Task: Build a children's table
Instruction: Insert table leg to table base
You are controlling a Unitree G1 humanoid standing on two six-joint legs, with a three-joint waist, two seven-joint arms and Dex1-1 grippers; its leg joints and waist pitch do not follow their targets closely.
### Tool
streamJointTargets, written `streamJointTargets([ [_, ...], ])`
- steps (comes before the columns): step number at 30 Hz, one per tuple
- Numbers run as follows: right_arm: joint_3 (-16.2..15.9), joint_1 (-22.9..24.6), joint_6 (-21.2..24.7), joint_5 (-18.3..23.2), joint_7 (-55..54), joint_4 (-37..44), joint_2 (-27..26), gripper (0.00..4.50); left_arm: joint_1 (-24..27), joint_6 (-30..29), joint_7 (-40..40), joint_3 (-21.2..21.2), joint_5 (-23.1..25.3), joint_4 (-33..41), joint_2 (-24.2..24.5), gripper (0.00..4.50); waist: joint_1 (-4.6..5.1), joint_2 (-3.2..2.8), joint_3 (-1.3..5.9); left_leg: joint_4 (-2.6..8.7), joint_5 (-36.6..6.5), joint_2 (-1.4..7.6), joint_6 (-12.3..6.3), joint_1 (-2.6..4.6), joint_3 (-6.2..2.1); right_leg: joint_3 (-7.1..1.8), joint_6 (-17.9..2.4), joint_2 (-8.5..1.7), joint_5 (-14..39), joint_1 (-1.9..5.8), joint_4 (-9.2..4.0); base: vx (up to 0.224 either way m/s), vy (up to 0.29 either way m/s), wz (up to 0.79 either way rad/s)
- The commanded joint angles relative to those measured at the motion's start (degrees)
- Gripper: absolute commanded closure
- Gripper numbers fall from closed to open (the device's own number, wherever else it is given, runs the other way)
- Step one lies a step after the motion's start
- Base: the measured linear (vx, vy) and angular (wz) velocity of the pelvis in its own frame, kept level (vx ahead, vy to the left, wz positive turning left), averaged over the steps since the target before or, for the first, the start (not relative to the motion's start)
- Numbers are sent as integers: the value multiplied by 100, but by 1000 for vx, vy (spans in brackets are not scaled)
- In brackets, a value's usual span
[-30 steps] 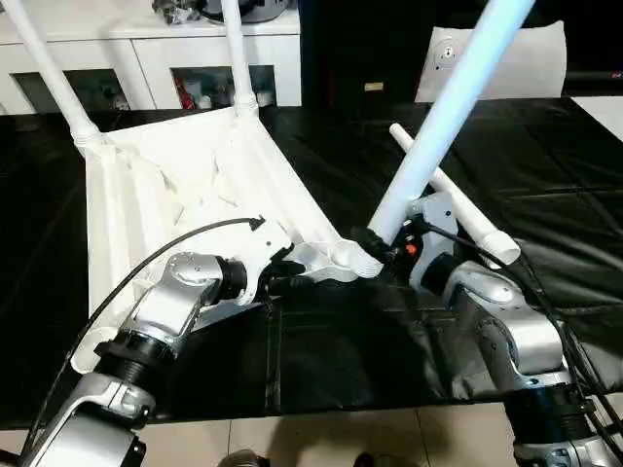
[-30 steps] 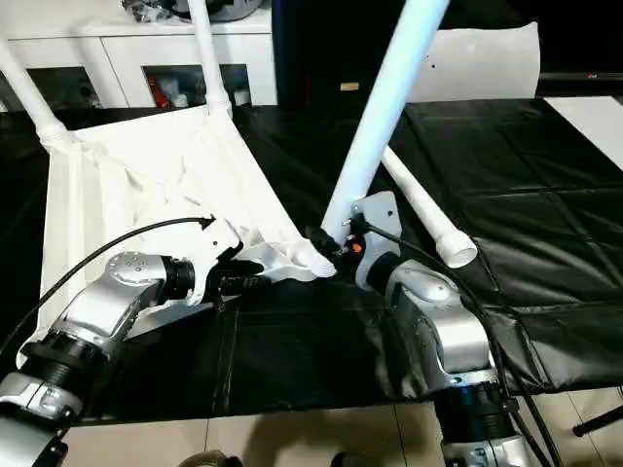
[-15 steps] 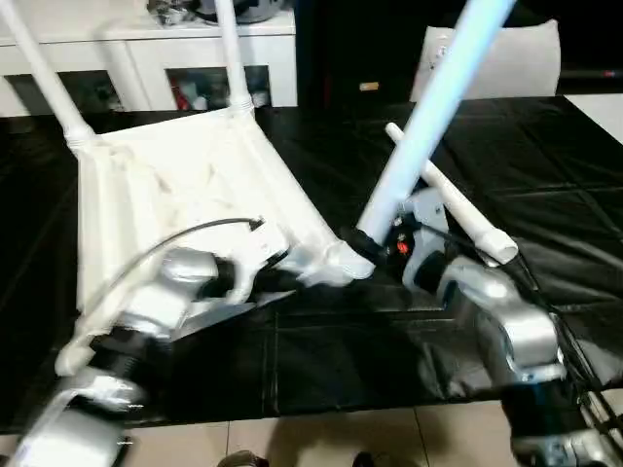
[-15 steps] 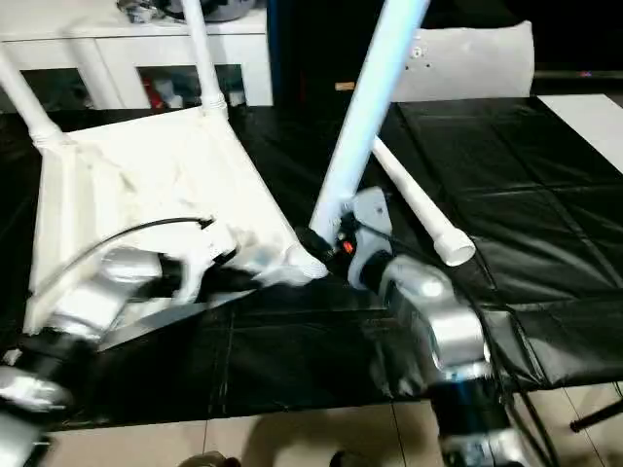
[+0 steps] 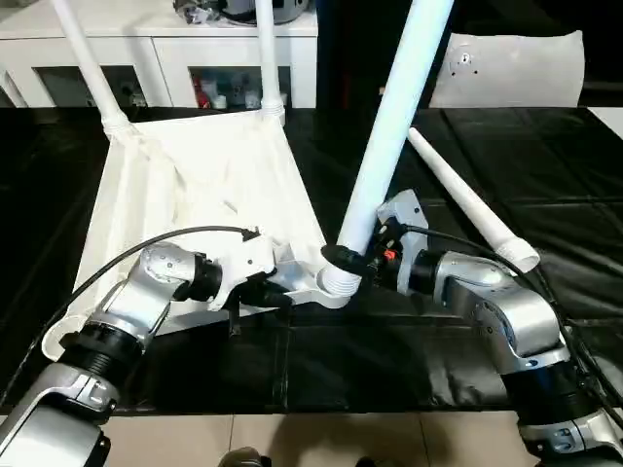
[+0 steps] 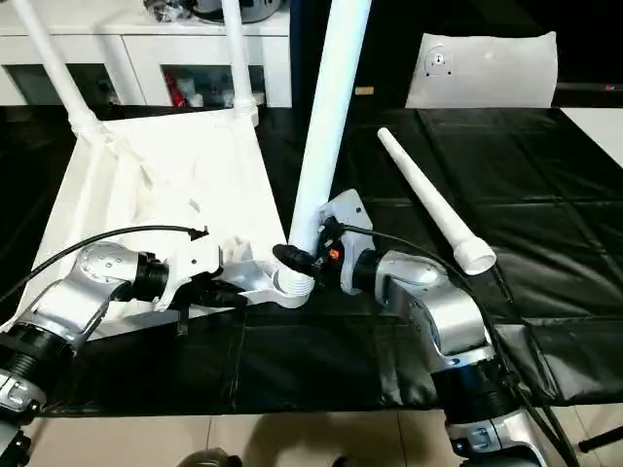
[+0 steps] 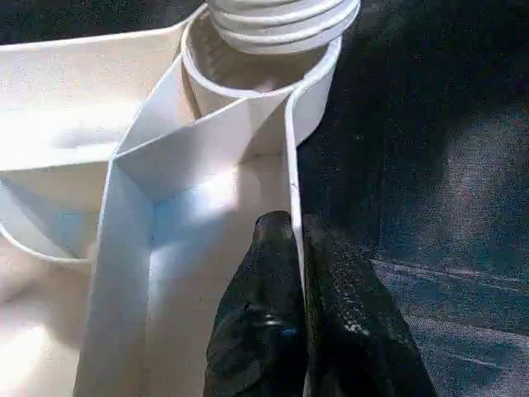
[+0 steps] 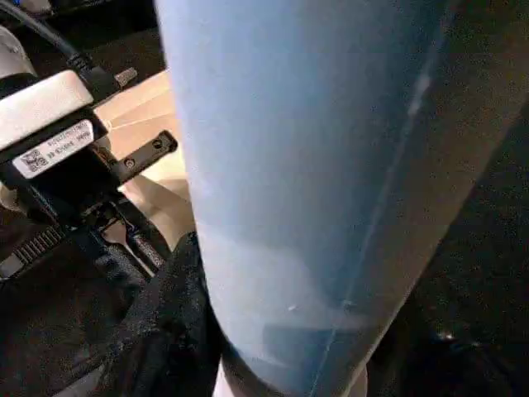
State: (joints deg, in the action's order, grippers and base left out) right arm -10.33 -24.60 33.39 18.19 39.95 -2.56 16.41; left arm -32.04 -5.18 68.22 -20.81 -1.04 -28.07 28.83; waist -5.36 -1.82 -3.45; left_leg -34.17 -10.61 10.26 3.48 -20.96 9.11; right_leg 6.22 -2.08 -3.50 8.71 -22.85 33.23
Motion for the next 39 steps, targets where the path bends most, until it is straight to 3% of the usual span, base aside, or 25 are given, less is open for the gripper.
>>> streamJointTargets([
  [1,-168,-29,-53,-166,-18,-156,-34,262,-12,207,302,-163,45,82,-60,450,6,19,442,385,-847,300,-145,67,-63,-369,-709,-552,1795,319,-363,0,0,0],
  [7,-202,-73,-107,-193,-59,-388,-170,262,23,245,367,-201,27,184,-58,450,-16,26,448,389,-858,310,-130,66,-64,-373,-768,-558,1686,319,-348,0,0,0],
  [13,-338,-117,-201,-330,7,-704,-210,262,24,288,404,-206,54,208,-64,450,-14,47,439,399,-964,303,-92,72,-65,-367,-679,-564,1930,322,-377,0,0,0],
  [16,-289,-120,-201,-327,1,-828,-248,262,28,262,385,-182,63,212,-55,450,-10,14,441,409,-1070,315,-49,88,-78,-363,-673,-559,1955,310,-388,0,0,0],
  [19,-81,-60,-210,-214,-103,-988,-339,262,36,274,390,-160,58,210,-41,450,-4,23,449,417,-1162,315,5,94,-84,-363,-705,-560,1866,320,-382,0,0,0],
  [21,220,53,-280,-26,-196,-1208,-464,262,5,280,388,-127,61,169,-27,450,2,-8,459,412,-1232,315,26,99,-85,-367,-755,-566,1802,319,-391,0,0,0],
  [25,367,205,-478,-3,-227,-1429,-531,262,-60,308,333,-81,87,61,-57,450,-14,-24,476,415,-1196,327,36,103,-89,-364,-864,-552,1486,324,-348,0,0,0],
  [27,428,319,-566,22,-239,-1475,-557,262,-84,318,255,-50,100,16,-84,450,-22,-69,471,415,-1284,318,57,103,-91,-359,-886,-555,1488,325,-350,0,0,0],
  [28,477,424,-644,33,-251,-1494,-577,262,-101,327,208,-36,111,-11,-102,450,-24,-43,469,415,-1311,314,48,104,-84,-360,-884,-556,1515,330,-366,0,0,0],
  [29,547,542,-731,58,-277,-1474,-616,262,-120,311,174,-14,106,-34,-119,450,-41,-85,472,411,-1324,313,40,106,-88,-363,-872,-566,1565,331,-365,0,0,0],
  [32,641,774,-936,77,-349,-1372,-678,262,-151,308,120,9,113,-78,-142,450,-64,-69,458,433,-1498,316,34,127,-91,-348,-760,-560,1915,320,-412,0,0,0],
  [33,678,871,-1037,121,-361,-1264,-713,262,-189,343,94,-11,167,-134,-136,450,-58,-92,444,441,-1561,312,45,129,-97,-344,-723,-553,2035,317,-428,0,0,0],
  [34,685,1012,-1193,99,-425,-1117,-741,262,-223,376,13,8,192,-217,-166,450,-46,-116,418,448,-1800,306,68,169,-99,-330,-641,-553,2370,295,-479,0,0,0],
  [35,674,1072,-1258,78,-442,-1055,-748,262,-236,377,3,15,192,-243,-175,450,-33,-93,395,453,-2020,290,81,204,-102,-311,-522,-558,2757,282,-546,0,0,0],
  [36,668,1107,-1301,66,-449,-1021,-753,262,-245,379,2,17,192,-261,-180,450,-26,-112,391,457,-2096,280,88,214,-113,-298,-471,-565,2917,289,-562,0,0,0],
  [38,621,1200,-1438,-30,-504,-922,-739,262,-265,405,6,1,217,-292,-181,450,-11,-95,395,453,-2130,265,71,225,-128,-277,-318,-567,3219,284,-618,0,0,0],
  [39,576,1250,-1500,-78,-494,-857,-724,262,-274,413,10,0,225,-310,-183,450,-14,-130,399,456,-2123,269,67,226,-135,-279,-311,-568,3213,279,-617,0,0,0],
])
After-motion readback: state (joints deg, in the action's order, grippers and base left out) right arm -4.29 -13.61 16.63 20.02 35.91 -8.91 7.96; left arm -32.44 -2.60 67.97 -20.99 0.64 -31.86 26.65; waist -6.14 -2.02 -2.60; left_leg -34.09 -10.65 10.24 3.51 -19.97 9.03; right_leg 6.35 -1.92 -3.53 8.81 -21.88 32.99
